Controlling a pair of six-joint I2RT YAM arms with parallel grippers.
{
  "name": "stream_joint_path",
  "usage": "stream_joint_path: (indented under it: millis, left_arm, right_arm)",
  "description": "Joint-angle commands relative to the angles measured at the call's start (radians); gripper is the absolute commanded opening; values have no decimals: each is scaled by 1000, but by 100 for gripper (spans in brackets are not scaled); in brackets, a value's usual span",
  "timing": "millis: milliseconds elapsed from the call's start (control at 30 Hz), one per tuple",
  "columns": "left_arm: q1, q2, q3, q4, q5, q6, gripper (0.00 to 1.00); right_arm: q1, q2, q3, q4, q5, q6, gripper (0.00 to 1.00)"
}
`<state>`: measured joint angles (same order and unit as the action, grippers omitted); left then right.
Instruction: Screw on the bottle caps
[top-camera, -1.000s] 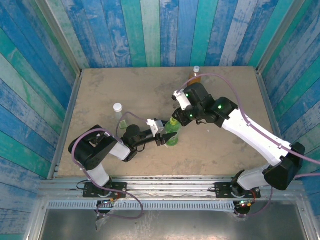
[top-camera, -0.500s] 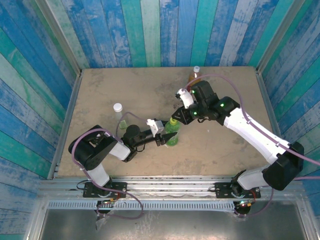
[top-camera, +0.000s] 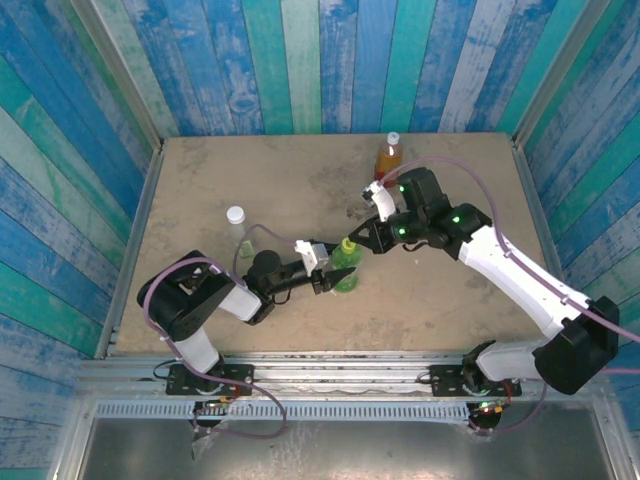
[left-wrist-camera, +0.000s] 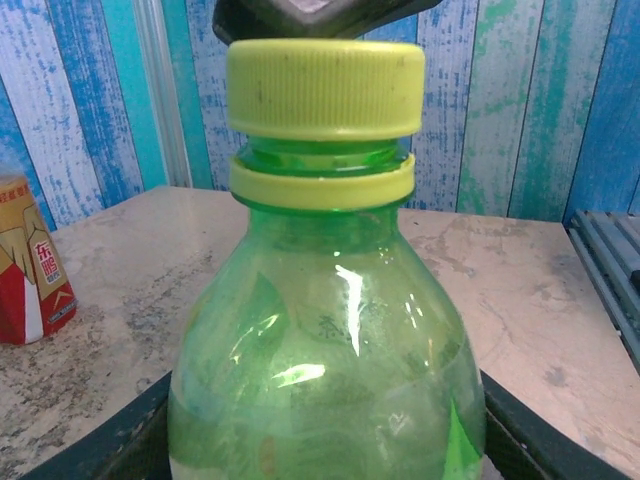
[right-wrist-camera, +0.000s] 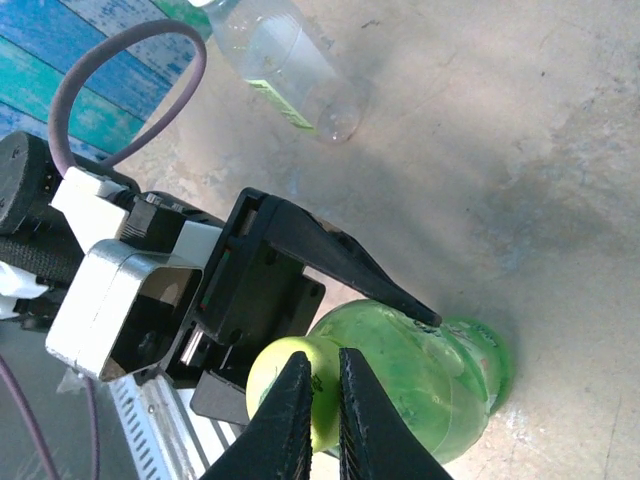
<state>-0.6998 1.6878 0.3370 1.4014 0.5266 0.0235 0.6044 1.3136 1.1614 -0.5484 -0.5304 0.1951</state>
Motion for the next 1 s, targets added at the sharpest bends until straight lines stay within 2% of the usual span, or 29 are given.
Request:
stream_joint_path:
  millis: [0,200,333,433,567,700,867,967]
  left_arm:
    - [2,25,-2,-65,-29,-18,59]
    - [2,24,0,-76,-27,-11,59]
    - [2,24,0,-77,-24,-9,59]
    - [2,27,0,-76,-21,-9,59]
    - [2,23,-4,-75,-23,-10,59]
    - [2,22,-6,-74,-23,-11,59]
    - [2,22,-6,-75,-24,-11,59]
    - [2,26,-4,-74,-24,-10,59]
  right_arm:
    - [17,-20,-50,-129,-77,26,12]
    - [6,-62,-14,-119,-28,33,24]
    - [0,-40,20,-110,12,28,33]
    - [1,2,54,-104,15,18,35]
    - [1,71,101,-101,-15,-12,34]
    - [1,107,118,-107,-48,-23,26]
    - [1,56,50,-106,-51,-8,18]
    - [2,13,0,-108,-77,13,18]
